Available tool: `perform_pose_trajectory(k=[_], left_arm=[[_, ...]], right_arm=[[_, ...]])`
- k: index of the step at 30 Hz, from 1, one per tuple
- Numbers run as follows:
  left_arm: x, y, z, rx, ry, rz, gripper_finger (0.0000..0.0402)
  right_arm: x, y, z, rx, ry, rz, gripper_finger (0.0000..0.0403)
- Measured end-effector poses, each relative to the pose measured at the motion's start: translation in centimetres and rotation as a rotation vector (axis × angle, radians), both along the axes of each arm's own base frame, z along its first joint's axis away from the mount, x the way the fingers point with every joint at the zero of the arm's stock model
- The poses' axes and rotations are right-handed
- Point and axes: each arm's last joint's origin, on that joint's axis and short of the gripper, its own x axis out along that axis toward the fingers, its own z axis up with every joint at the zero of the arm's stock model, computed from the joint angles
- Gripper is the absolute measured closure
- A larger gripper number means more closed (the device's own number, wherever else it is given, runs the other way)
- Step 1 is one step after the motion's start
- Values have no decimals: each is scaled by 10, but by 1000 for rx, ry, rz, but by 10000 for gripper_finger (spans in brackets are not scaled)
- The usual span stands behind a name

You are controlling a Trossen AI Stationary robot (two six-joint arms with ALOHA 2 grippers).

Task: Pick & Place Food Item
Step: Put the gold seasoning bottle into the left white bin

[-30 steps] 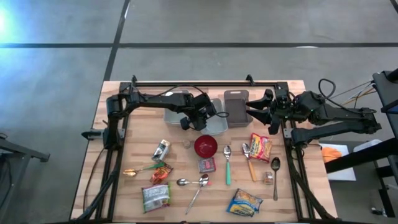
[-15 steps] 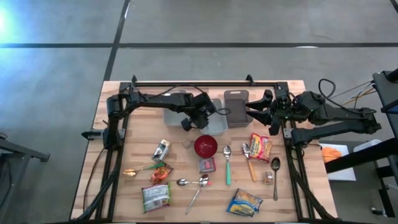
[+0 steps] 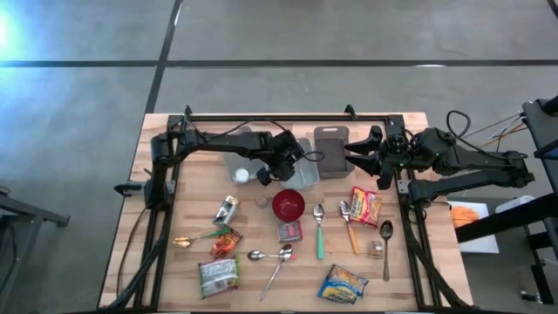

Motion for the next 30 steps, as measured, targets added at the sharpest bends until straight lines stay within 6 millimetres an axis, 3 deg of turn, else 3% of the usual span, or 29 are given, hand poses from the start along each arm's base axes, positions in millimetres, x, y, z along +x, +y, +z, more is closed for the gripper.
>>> perform_pose_trajectory(k=[20, 30], left_arm=[[1, 2, 1, 50, -2, 26, 276], [-2, 2, 13, 66, -20, 73, 276]], right_arm=[[0, 0, 0, 0, 0, 0, 207], [0, 0, 0, 0, 0, 3, 207]])
